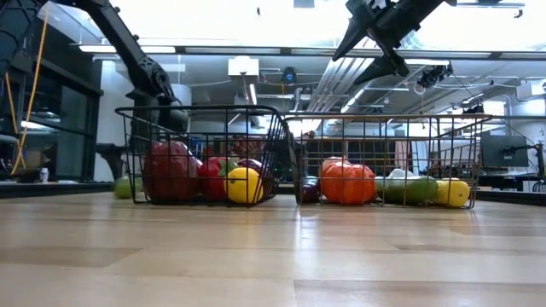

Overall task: Sort produce into baskets
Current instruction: Put the cucumber into the right wire basket

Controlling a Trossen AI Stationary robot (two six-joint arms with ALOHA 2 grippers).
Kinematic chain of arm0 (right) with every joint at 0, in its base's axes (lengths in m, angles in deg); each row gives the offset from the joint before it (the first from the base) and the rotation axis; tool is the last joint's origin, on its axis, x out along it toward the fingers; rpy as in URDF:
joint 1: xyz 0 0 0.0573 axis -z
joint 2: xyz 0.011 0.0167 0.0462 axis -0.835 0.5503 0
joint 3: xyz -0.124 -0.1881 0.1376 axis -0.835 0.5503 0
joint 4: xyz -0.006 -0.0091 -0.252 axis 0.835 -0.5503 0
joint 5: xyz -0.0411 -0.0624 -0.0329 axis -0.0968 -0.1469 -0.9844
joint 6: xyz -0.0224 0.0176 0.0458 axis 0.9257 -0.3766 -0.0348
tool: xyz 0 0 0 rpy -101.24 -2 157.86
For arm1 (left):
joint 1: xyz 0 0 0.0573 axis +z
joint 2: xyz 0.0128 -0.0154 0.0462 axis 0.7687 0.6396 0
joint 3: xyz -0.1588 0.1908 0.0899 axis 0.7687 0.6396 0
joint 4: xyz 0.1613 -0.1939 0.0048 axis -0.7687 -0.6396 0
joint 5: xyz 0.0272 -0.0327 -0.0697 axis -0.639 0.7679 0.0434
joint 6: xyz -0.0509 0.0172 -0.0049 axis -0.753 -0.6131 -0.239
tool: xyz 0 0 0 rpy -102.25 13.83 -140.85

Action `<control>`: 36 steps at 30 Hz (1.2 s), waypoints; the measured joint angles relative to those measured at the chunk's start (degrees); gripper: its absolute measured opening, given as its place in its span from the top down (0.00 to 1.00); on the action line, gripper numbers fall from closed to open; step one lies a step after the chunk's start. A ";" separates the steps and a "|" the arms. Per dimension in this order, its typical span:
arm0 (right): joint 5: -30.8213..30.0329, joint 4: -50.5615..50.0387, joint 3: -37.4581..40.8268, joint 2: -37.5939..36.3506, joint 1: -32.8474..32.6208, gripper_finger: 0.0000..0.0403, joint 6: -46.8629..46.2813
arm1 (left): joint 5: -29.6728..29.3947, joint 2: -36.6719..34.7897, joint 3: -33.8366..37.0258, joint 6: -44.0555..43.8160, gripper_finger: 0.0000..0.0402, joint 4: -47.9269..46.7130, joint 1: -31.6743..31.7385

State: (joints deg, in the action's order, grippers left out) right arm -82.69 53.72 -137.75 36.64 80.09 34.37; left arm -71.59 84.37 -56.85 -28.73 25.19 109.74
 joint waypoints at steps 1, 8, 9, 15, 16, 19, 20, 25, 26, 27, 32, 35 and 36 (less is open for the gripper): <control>-0.01 0.00 0.00 0.00 -0.01 0.14 0.00 | -0.01 0.00 0.60 0.00 0.01 0.53 -0.11; -0.01 -0.01 0.00 0.00 0.00 0.14 0.00 | -1.21 0.00 0.78 -0.39 0.01 1.98 -1.70; -0.01 0.00 0.00 0.00 0.01 0.14 0.00 | -1.19 0.00 0.78 -0.40 0.01 1.70 -1.91; -0.01 0.00 0.00 -0.02 0.00 0.14 0.00 | -1.17 0.00 0.78 1.00 0.01 0.79 -2.32; -0.01 0.00 0.00 0.00 0.01 0.14 0.00 | -1.19 0.00 0.78 1.33 0.01 0.19 -2.32; -0.01 0.00 0.00 -0.02 0.00 0.14 0.00 | -1.25 0.00 0.78 3.74 0.01 -2.34 -2.32; -0.01 0.00 0.00 -0.02 0.00 0.14 0.00 | -1.49 0.00 0.78 4.60 0.01 -3.08 -2.33; -0.01 0.00 0.00 -0.02 0.01 0.14 0.00 | -3.89 0.00 0.78 8.76 0.01 -5.21 -3.58; -0.01 0.00 0.00 -0.02 0.01 0.14 0.00 | -4.14 0.00 0.78 9.22 0.01 -5.23 -3.88; -0.01 0.00 0.00 -0.02 0.01 0.14 0.00 | -4.35 -0.02 0.78 9.86 0.01 -5.24 -4.16; -0.01 0.00 0.00 -0.02 0.00 0.14 0.00 | -5.55 -0.02 0.78 14.35 0.01 -5.73 -5.90; -0.01 0.00 0.00 -0.02 -0.01 0.14 0.00 | -6.50 -0.02 0.78 15.10 0.01 -5.82 -7.09; 0.00 0.00 0.00 -0.02 0.00 0.14 0.00 | -6.75 -0.02 0.78 15.32 0.01 -5.80 -7.48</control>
State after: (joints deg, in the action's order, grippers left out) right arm -82.69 53.72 -137.75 36.62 80.09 34.37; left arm -78.34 84.35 -56.06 -13.41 19.39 102.27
